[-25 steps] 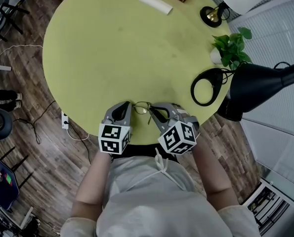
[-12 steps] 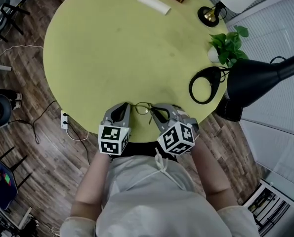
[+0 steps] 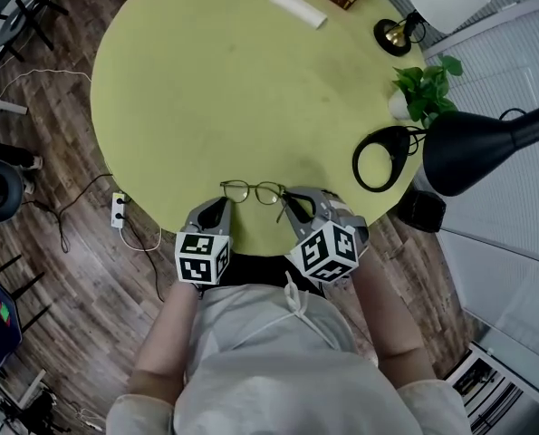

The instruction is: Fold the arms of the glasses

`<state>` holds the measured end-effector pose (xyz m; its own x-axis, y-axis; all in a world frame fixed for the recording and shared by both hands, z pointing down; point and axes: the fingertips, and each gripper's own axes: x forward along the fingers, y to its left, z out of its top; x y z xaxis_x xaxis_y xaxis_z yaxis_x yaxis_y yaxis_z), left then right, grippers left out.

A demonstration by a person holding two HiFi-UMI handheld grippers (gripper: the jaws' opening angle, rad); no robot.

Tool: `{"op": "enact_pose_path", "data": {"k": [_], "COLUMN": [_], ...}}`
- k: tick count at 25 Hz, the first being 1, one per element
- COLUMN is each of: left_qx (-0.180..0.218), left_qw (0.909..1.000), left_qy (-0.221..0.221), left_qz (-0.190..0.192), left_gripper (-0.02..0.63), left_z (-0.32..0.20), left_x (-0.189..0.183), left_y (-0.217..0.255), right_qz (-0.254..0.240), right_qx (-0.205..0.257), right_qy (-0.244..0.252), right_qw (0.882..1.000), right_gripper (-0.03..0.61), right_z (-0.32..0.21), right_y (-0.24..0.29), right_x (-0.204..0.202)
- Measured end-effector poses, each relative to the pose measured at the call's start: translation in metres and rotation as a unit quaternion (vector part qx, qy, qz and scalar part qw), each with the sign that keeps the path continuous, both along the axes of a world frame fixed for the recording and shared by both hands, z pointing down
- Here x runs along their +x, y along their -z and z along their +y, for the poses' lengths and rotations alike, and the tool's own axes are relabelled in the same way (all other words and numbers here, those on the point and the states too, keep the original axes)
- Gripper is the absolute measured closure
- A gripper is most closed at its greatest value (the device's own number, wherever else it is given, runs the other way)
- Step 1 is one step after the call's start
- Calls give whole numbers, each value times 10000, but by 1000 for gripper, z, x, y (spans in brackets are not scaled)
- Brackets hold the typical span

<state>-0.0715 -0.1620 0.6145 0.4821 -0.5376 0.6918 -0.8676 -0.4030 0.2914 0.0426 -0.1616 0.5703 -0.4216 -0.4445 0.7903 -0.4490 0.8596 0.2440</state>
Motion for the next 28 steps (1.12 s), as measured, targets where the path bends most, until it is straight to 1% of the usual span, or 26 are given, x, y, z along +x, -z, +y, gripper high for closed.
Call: {"op": "enact_pose_path", "data": {"k": [2, 5, 7, 10, 14, 17, 20, 28], "left_qx": [7, -268, -384, -401, -474, -539, -558, -595], "left_qw": [10000, 9994, 9990, 9991, 9987, 9985, 9984, 9981], "left_qy": [-55, -111, -56, 26, -62, -13, 10, -104], "left_qz": [-14, -177, -214, -151, -170, -100, -123, -95], "left_gripper": [607, 607, 607, 607, 607, 607, 607, 607], "left_z": [-2, 0, -1, -3, -3, -3, -3, -3], "left_x": [5, 8, 7, 5, 6, 5, 5, 6], "left_y": [2, -6, -10, -9, -11, -11, -12, -11], "right_qz": [44, 85, 115, 228, 326, 442, 439, 563], "right_qx": [6, 13, -16, -41, -44, -234, -370, -309], "right_qy": [33, 60, 97, 205, 292, 458, 608, 639], "right_qw": [10000, 9999, 9999, 9995, 9990, 9977, 9965, 9959], "right_gripper": [560, 560, 559, 558, 558, 558, 558, 558], "right_z": [2, 3, 5, 6, 4, 6, 7, -3], "right_y": [0, 0, 0, 0, 1, -2, -4, -11], "right_x": [-1, -2, -3, -4, -9, -15, -25, -37]}}
